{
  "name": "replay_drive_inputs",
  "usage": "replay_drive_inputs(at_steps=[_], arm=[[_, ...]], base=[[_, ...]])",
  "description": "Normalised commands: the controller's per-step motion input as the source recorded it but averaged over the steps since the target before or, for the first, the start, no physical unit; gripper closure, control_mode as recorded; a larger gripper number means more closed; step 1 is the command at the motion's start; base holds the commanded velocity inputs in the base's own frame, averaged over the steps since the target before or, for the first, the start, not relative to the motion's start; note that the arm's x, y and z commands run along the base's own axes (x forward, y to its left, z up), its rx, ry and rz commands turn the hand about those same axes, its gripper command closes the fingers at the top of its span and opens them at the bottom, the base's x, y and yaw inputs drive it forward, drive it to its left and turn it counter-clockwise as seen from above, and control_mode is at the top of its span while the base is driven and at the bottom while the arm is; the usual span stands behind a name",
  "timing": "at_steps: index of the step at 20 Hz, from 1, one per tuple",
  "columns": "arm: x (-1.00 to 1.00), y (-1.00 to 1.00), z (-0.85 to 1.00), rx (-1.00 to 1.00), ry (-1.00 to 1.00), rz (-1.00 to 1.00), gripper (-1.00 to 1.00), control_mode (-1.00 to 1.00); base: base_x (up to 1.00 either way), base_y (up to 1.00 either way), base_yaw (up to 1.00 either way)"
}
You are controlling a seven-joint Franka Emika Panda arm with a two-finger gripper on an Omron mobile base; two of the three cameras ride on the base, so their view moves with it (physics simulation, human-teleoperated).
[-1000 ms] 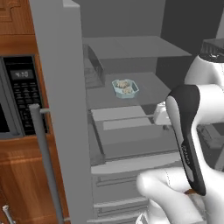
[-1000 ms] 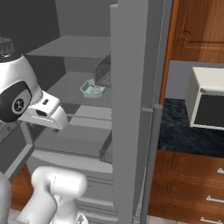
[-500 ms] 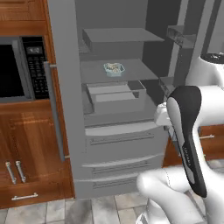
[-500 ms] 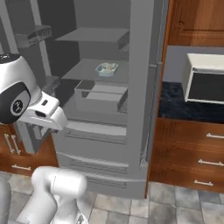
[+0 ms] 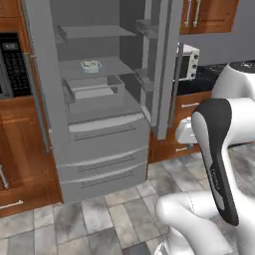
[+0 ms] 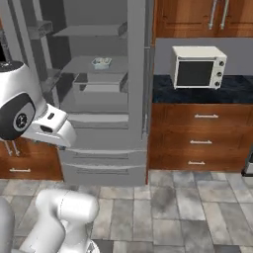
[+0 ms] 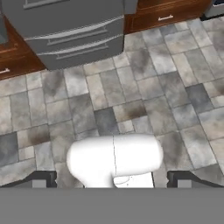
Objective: Place two dumplings into each of the tupperware containers and then place the containers in the fridge.
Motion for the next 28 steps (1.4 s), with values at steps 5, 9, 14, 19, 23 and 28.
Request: replay_drive_inputs(at_steps=[5,9,14,19,23,28], arm=[[0.00,0.00,0.00,0.00,0.00,0.00,-1.00,1.00],[0.00,0.00,0.00,0.00,0.00,0.00,-1.00,1.00],[0.00,0.00,0.00,0.00,0.00,0.00,-1.00,1.00],[0.00,0.00,0.00,0.00,0.00,0.00,-1.00,1.00],[0.00,0.00,0.00,0.00,0.00,0.00,-1.00,1.00],[0.00,0.00,0.00,0.00,0.00,0.00,-1.00,1.00]], base=[[-0.88,0.18,-0.90],[-0.72,0.19,-0.92],[-0.54,0.03,-0.89],[-0.29,-0.31,-0.75],[-0.05,-0.83,-0.66],[-0.06,-1.00,-0.31]])
